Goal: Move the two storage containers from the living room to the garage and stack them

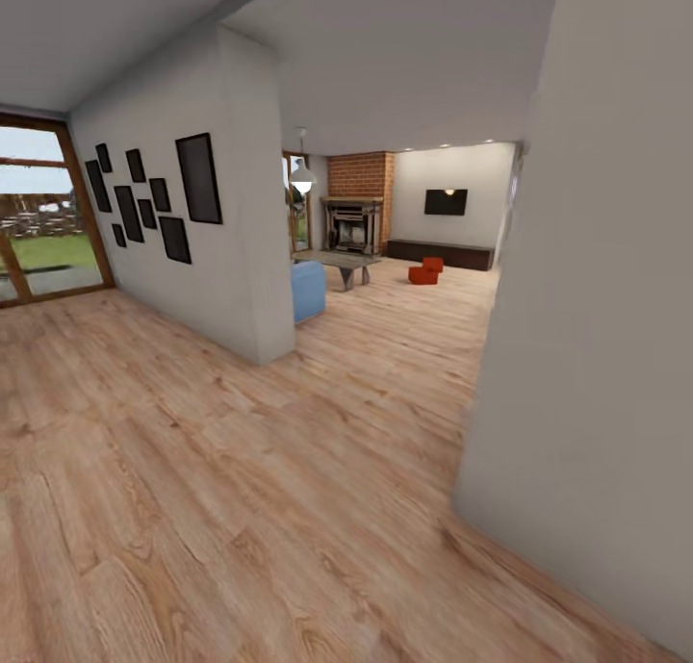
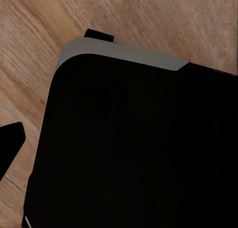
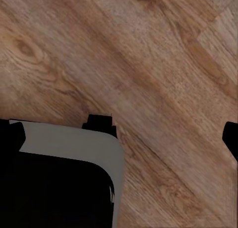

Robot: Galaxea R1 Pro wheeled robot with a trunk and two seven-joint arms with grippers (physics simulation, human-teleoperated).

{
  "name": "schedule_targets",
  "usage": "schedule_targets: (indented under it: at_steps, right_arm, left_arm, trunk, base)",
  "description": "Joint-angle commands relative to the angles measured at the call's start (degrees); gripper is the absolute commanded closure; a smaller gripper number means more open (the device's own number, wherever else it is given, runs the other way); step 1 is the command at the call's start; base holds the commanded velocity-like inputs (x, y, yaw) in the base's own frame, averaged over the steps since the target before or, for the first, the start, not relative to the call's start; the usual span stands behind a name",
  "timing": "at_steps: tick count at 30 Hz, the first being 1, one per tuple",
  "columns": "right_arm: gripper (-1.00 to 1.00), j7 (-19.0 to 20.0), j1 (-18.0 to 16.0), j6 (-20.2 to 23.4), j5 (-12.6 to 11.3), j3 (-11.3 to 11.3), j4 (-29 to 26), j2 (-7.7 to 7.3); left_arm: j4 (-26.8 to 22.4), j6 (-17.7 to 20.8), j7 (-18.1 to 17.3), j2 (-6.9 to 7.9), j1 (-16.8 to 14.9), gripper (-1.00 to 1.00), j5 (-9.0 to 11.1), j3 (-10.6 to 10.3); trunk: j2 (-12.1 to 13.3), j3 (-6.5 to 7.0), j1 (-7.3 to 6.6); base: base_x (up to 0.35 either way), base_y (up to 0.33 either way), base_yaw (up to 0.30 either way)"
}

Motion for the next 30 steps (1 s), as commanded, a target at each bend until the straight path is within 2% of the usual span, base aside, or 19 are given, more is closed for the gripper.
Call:
schedule_targets:
  at_steps: [1,30]
  right_arm:
    - [-1.00,0.2,-0.1,-0.4,-0.4,0.3,0.2,-0.01]
    - [-1.00,0.2,-0.1,-0.3,-0.5,0.3,0.2,-0.01]
  left_arm:
    - [0.0,-0.1,0.0,-0.01,0.0,-1.00,0.3,0.0]
    - [0.0,-0.2,0.0,-0.01,0.0,-1.00,0.3,0.0]
  trunk:
    - [0.0,-0.05,0.03]
    - [0.0,-0.05,0.03]
  base:
    - [0.326,0.000,0.268]
    - [0.326,0.000,0.259]
